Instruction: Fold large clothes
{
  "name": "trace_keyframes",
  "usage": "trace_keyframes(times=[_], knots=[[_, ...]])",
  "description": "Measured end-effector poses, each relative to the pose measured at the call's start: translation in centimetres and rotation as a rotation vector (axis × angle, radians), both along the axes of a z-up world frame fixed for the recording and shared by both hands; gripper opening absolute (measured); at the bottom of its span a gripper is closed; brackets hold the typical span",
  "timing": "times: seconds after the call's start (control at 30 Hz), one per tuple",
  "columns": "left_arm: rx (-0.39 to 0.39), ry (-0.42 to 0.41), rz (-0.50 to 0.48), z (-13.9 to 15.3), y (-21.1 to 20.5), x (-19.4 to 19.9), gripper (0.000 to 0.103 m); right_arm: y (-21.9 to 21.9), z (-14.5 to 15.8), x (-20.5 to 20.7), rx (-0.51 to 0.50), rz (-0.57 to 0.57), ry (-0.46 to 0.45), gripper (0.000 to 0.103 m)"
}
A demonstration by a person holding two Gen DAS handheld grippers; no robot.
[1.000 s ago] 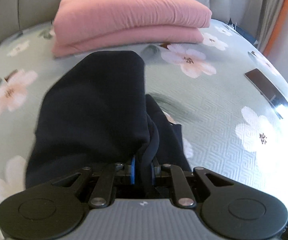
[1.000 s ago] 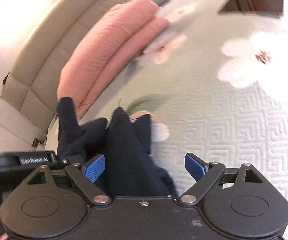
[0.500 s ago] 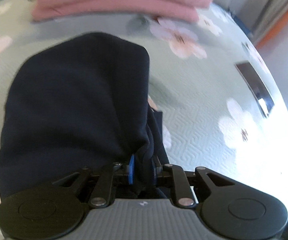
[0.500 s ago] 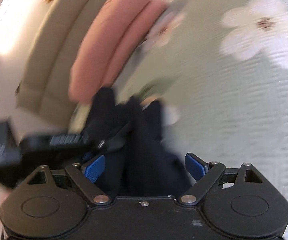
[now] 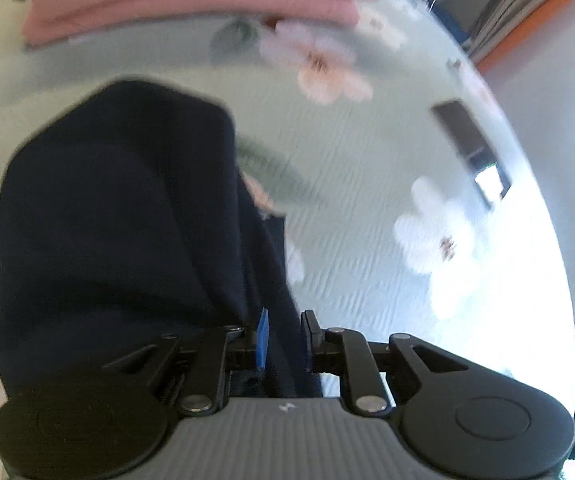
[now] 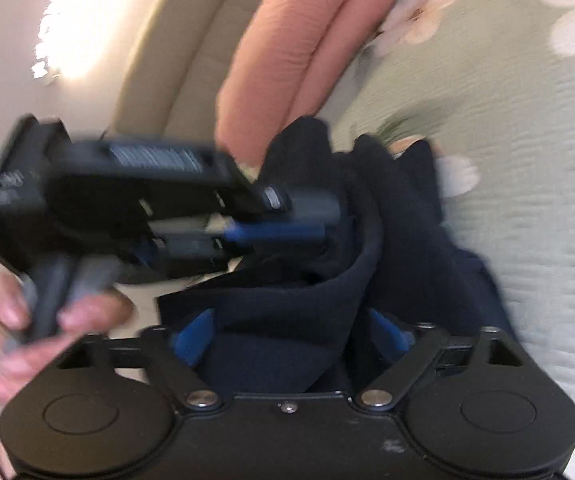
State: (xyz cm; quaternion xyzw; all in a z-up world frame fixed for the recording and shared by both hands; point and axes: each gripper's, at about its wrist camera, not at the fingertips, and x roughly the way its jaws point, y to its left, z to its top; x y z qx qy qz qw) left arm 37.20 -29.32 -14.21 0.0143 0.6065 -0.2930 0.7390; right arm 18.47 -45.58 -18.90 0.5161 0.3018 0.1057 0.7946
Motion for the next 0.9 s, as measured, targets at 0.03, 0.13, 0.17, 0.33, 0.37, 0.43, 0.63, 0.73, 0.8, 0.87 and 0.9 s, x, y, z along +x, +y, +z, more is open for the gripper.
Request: trace_keyframes(times=[0.03,0.13,0.17,0.33,0.37,0.43,0.63,0.73,0.8,0.87,0.9], knots=[[-0.007,-0.024,0.008,0.9,0.3,-0.1,0.019,0.3,-0.5,0.0,0.021,-0.021,-0.004,0.031],[-0.012,-0.125,0.024,3.9,1.8,-0.7,0.022,0.6,-1.1,-0.7,0.038,-0.070,-0.022,0.027],[-0.006,-0.168,0.034,4.8,2.6,-1.2,0.022,0.5,-1.1,-1.1,0.033,-0.086,-0.028,0.026],[0.050,-0.345,0.048,6.0,7.9,-4.7,0.022,-0.7,-1.7,-2.2,0.060,-0.127,-0.013,0.025],[0.081,-0.378,0.059,5.6,9.0,-5.3,0.022,-0.8,-1.7,-2.3,0.058,-0.132,-0.011,0.025],[0.128,-0.424,0.082,4.7,10.4,-6.4,0.021,-0.8,-1.3,-3.0,0.038,-0.142,-0.010,0.024],[0.115,-0.413,0.063,0.7,11.1,-9.3,0.021,-1.5,0.3,-4.2,-0.014,-0.184,0.065,0.032],[0.125,-0.443,0.054,-0.4,9.8,-10.7,0.021,-2.3,2.5,-4.4,-0.084,-0.211,0.065,0.070],[0.140,-0.477,0.021,-0.9,8.7,-12.2,0.021,-3.1,4.8,-4.8,-0.113,-0.234,0.003,0.089],[0.134,-0.497,-0.015,-1.2,7.8,-13.8,0.021,-3.7,6.9,-4.8,-0.135,-0.223,-0.053,0.094],[0.096,-0.468,-0.020,-1.3,7.8,-14.1,0.021,-3.8,7.8,-4.4,-0.159,-0.191,-0.070,0.099]])
